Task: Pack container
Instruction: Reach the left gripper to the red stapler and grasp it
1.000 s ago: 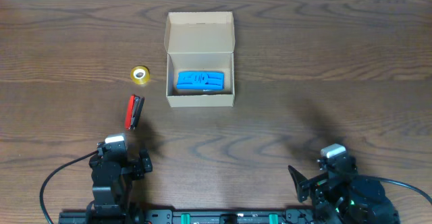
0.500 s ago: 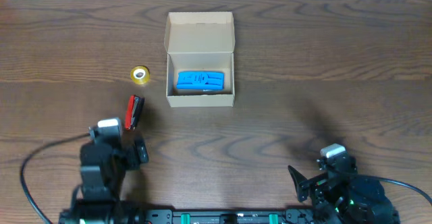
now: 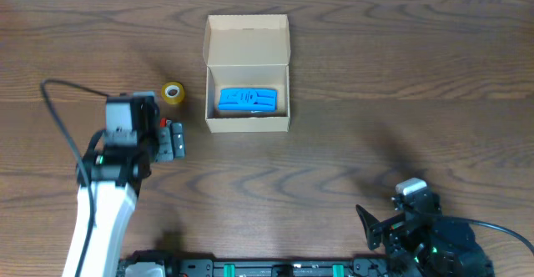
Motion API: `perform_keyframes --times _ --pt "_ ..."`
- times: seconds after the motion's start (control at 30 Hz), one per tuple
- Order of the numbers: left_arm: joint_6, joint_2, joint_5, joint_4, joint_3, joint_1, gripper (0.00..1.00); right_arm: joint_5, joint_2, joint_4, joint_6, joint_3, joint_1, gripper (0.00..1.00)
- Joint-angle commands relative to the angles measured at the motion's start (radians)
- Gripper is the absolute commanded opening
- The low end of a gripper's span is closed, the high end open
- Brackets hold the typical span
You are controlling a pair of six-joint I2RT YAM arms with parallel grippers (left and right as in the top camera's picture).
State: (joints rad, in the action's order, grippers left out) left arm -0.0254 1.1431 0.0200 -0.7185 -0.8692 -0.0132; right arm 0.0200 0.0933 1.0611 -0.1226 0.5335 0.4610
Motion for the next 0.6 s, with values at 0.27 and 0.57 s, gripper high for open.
perform_keyframes --times 0.27,0.57 --pt "0.150 0.347 -0.010 0.024 -0.056 0.023 0.95 0.010 -0.005 0.002 -0.011 0.000 -0.007 0.99" --pt "0.230 0.519 -0.010 0.024 -0.173 0.095 0.95 0.010 -0.005 0.002 -0.011 0.000 -0.007 0.99"
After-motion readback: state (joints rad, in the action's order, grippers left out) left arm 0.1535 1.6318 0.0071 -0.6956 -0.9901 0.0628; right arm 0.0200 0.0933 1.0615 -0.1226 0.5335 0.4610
